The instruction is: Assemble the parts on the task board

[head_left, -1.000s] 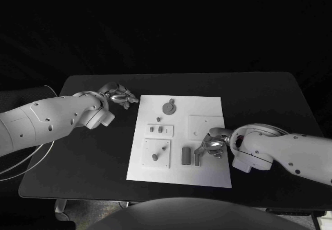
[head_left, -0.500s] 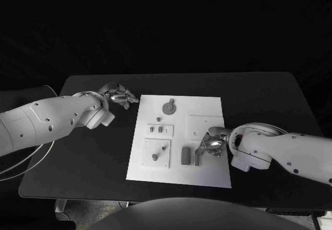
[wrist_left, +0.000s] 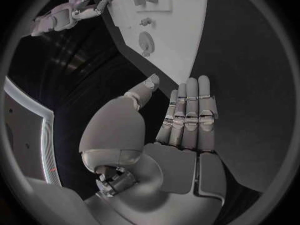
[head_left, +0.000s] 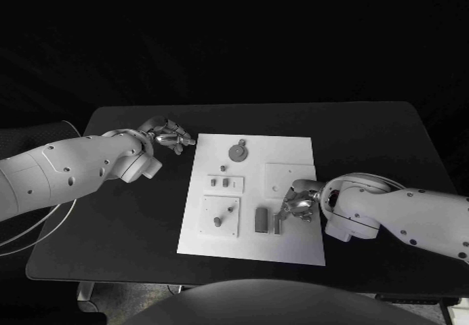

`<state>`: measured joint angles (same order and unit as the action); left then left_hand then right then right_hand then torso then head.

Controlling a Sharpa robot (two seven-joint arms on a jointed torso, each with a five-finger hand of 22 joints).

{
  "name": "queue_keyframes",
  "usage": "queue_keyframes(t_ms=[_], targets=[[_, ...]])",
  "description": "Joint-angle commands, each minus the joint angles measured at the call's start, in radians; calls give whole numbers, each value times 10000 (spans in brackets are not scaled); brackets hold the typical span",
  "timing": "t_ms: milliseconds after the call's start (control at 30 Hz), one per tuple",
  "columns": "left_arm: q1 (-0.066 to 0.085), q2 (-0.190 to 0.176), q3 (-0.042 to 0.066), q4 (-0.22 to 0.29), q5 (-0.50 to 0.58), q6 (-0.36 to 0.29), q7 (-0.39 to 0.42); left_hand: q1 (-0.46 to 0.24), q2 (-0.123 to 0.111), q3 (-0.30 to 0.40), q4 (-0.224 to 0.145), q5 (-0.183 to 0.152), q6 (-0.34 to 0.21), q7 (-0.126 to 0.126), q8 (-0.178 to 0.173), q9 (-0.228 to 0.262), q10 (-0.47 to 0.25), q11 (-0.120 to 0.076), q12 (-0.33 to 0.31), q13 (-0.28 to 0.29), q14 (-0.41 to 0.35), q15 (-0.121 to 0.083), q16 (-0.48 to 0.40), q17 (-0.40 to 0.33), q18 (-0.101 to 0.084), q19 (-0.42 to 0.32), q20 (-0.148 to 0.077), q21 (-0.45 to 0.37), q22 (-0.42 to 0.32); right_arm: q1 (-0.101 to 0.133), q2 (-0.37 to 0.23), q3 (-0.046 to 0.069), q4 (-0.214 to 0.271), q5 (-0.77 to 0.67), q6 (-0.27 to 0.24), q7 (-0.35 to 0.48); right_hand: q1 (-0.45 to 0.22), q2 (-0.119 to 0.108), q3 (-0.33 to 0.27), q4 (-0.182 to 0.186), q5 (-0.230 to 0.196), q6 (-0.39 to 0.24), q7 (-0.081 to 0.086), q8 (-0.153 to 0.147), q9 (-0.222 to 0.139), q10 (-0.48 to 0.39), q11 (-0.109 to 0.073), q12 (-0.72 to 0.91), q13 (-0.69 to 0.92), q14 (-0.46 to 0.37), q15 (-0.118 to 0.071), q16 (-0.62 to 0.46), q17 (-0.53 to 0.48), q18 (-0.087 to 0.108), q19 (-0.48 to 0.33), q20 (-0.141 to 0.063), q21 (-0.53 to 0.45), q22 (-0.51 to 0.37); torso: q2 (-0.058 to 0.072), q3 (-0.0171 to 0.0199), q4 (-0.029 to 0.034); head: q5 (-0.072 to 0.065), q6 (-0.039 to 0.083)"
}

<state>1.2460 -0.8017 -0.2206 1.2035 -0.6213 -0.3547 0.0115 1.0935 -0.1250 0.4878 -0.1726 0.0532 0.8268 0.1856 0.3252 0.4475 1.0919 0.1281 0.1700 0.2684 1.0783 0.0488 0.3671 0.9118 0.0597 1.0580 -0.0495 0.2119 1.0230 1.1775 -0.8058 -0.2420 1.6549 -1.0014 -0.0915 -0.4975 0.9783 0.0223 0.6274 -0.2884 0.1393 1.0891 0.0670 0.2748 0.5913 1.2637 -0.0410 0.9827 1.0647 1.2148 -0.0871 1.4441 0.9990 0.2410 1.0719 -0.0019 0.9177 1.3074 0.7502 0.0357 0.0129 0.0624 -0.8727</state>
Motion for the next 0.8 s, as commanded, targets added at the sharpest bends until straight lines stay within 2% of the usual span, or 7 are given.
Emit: queue_keyframes(t_ms=[33,533,700,733,800], targets=[[7,11,5,30,-24,91,46,-30,-51,-7,61,12,-59,9,60,-17,-46,55,-29,17,44,10,-56,19,139,61,4,-54,13,-66,53,-25,1,-367,238,-148,8,-69,39,-21,-39,66,29,36,10,43,3,38,10,58,3,55,16,208,15,-27,64,95,2,2,1,1,1],[7,8,5,26,-24,72,56,-30,-54,-9,64,12,-59,9,63,-19,-47,55,-30,19,46,11,-65,27,138,62,4,-58,17,-85,-27,-26,-22,-493,101,-23,-15,-132,12,-9,-25,75,28,49,12,62,3,49,14,78,23,64,24,208,21,-17,78,101,-1,5,-3,-3,1],[7,-1,4,30,-24,47,99,-34,-53,-10,67,12,-59,9,64,-19,-46,55,-30,19,47,11,-67,29,138,62,5,-60,18,-85,-187,-23,-54,-388,32,890,-109,-408,-50,16,24,30,43,35,0,48,22,32,5,-33,35,3,-145,208,5,6,68,94,-1,7,-1,-26,1],[7,-5,4,33,-20,33,119,-35,-54,-11,67,12,-59,9,65,-19,-46,55,-30,19,47,11,-68,30,138,63,5,-60,19,-85,-240,-22,-49,-370,38,1104,-182,-606,-82,56,23,-69,73,-17,-25,16,52,11,-3,-121,34,-47,-264,208,-11,23,49,83,-1,8,0,-30,1],[7,-16,4,36,26,-4,219,-37,-55,-12,69,11,-57,9,66,-19,-45,55,-29,20,48,11,-69,31,137,63,6,-61,19,-83,-398,-17,9,-337,-68,1546,-264,-823,-80,158,-19,-232,146,-104,-70,-14,122,16,7,-163,14,-85,-321,208,-2,38,25,59,-6,10,0,-35,1]])
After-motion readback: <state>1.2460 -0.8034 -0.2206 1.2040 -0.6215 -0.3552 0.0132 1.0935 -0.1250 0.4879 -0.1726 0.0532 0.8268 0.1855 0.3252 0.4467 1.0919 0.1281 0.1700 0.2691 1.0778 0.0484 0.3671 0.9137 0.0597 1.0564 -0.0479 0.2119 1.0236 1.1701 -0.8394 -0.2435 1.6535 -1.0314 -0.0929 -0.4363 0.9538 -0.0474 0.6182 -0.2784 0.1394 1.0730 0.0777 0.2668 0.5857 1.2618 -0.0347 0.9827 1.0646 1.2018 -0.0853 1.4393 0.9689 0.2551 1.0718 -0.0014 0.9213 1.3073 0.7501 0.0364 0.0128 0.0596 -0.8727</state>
